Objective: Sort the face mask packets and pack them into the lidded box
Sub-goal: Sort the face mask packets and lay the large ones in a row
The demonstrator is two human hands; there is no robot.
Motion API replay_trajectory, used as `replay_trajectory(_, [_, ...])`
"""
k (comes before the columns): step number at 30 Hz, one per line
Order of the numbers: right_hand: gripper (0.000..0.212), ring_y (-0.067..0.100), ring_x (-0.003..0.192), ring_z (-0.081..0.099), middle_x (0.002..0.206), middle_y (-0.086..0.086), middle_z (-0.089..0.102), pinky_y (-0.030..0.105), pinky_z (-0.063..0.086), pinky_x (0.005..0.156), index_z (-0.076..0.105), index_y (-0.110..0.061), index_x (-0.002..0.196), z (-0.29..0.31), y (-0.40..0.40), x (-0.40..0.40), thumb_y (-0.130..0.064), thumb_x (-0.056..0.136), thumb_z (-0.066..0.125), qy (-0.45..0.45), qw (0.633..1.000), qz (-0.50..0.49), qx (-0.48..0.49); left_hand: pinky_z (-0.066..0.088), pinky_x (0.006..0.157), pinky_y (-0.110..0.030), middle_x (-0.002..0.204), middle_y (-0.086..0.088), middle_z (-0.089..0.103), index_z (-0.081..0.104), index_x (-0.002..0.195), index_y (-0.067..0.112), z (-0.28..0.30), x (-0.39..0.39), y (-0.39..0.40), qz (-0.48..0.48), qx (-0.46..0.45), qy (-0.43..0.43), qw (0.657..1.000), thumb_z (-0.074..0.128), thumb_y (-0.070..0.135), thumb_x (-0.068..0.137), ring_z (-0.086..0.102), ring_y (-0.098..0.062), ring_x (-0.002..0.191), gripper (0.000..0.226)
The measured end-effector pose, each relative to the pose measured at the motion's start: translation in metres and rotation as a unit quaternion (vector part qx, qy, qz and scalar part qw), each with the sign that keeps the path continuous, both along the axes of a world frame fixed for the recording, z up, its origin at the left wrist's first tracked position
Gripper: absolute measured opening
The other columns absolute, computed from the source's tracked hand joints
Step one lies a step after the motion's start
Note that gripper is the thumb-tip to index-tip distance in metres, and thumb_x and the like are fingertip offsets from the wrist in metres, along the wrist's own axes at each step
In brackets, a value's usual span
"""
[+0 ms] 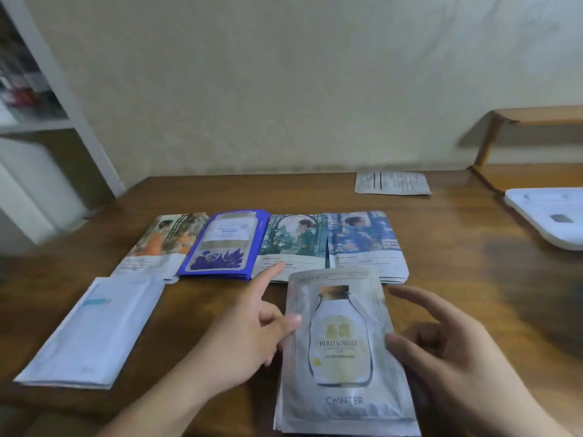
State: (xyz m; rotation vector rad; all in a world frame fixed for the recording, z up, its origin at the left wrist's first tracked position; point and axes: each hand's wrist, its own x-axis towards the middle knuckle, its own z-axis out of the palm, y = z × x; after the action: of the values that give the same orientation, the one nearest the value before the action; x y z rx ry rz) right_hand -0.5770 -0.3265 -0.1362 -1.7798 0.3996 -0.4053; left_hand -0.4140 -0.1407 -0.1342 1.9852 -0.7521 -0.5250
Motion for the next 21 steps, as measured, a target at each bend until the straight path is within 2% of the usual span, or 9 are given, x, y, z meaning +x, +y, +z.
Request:
replay_trajectory(4, [0.034,0.015,0.039,0.044,0.052,0.005,0.056,0.019,0.038,0.044,0.064,-0.034,0.107,-0.008,-0.004,-0.002,-0.010,0.084,0.071,0.009,0.997,0.016,-0.074,0.051,0.069,-0.025,0.067,0.006,0.065,0.033,0.146,0.040,-0.006,-0.004,0.001,0.036,0.021,-0.112,0.993,0.068,0.033,0.089,0.056,-0.004,0.056,0.068])
replay_trajectory(6, [0.026,0.008,0.044,0.046,0.055,-0.002,0.059,0.018,0.039,0.048,0.066,-0.035,0.100,-0.006,-0.007,-0.003,-0.017,0.082,0.074,-0.018,0.984,-0.005,-0.178,0.049,0.069,-0.017,0.083,0.017,0.063,0.041,0.144,0.036,-0.006,-0.010,0.006,0.058,0.001,-0.223,0.973,0.062,0.048,0.087,0.059,-0.003,0.068,0.062])
replay_trajectory(8, [0.014,0.005,0.056,0.052,0.065,-0.009,0.060,0.016,0.040,0.054,0.067,-0.033,0.096,0.002,-0.012,0.002,-0.033,0.083,0.071,-0.064,0.944,-0.057,-0.317,0.041,0.089,-0.007,0.116,0.029,0.055,0.044,0.143,0.034,-0.001,-0.022,0.011,0.022,-0.003,-0.353,0.935,0.049,0.068,0.086,0.055,0.006,0.103,0.066])
replay_trajectory(9, [0.019,0.002,0.067,0.055,0.076,-0.013,0.061,0.015,0.041,0.060,0.068,-0.031,0.099,0.007,-0.014,0.008,-0.040,0.083,0.064,-0.074,0.923,-0.066,-0.372,0.030,0.103,-0.007,0.135,0.028,0.045,0.041,0.144,0.034,-0.001,-0.028,0.011,-0.023,0.013,-0.397,0.917,0.045,0.076,0.083,0.045,0.007,0.123,0.074])
replay_trajectory(11, [0.040,0.001,0.102,0.054,0.110,-0.014,0.061,0.012,0.040,0.085,0.066,-0.027,0.115,0.013,-0.023,0.026,-0.052,0.086,0.053,-0.066,0.904,-0.020,-0.422,0.022,0.118,-0.027,0.157,0.011,0.028,0.035,0.148,0.035,-0.005,-0.041,0.009,-0.119,0.076,-0.463,0.875,0.039,0.088,0.075,0.026,-0.011,0.144,0.090])
replay_trajectory(13, [0.054,0.001,0.132,0.036,0.137,-0.015,0.049,0.009,0.024,0.108,0.057,-0.028,0.131,0.012,-0.029,0.044,-0.059,0.088,0.045,-0.031,0.898,0.067,-0.434,0.036,0.109,-0.049,0.162,0.002,0.020,0.030,0.149,0.035,-0.010,-0.045,0.004,-0.169,0.154,-0.469,0.853,0.035,0.093,0.070,0.023,-0.025,0.148,0.098])
replay_trajectory(15, [0.061,-0.002,0.141,0.026,0.148,-0.016,0.040,0.016,0.020,0.116,0.049,-0.026,0.140,0.002,-0.033,0.053,-0.060,0.090,0.041,-0.007,0.894,0.119,-0.432,0.031,0.110,-0.055,0.165,0.005,0.008,0.021,0.151,0.038,-0.010,-0.042,0.000,-0.181,0.190,-0.426,0.866,0.036,0.094,0.067,0.012,-0.025,0.151,0.102])
replay_trajectory(18, [0.059,0.000,0.137,0.035,0.148,-0.012,0.042,0.017,0.027,0.114,0.048,-0.023,0.141,-0.010,-0.035,0.055,-0.055,0.092,0.044,0.005,0.899,0.126,-0.420,-0.010,0.116,-0.038,0.157,0.023,-0.026,0.000,0.150,0.049,-0.011,-0.038,0.003,-0.180,0.166,-0.373,0.895,0.045,0.092,0.066,-0.027,-0.004,0.145,0.105])
replay_trajectory(21, [0.056,0.002,0.131,0.043,0.145,-0.011,0.046,0.011,0.029,0.108,0.050,-0.022,0.139,-0.017,-0.036,0.055,-0.054,0.094,0.042,0.001,0.893,0.114,-0.434,-0.012,0.115,-0.031,0.156,0.027,-0.025,0.005,0.152,0.048,-0.010,-0.036,0.007,-0.186,0.157,-0.367,0.898,0.048,0.091,0.068,-0.030,-0.001,0.142,0.104])
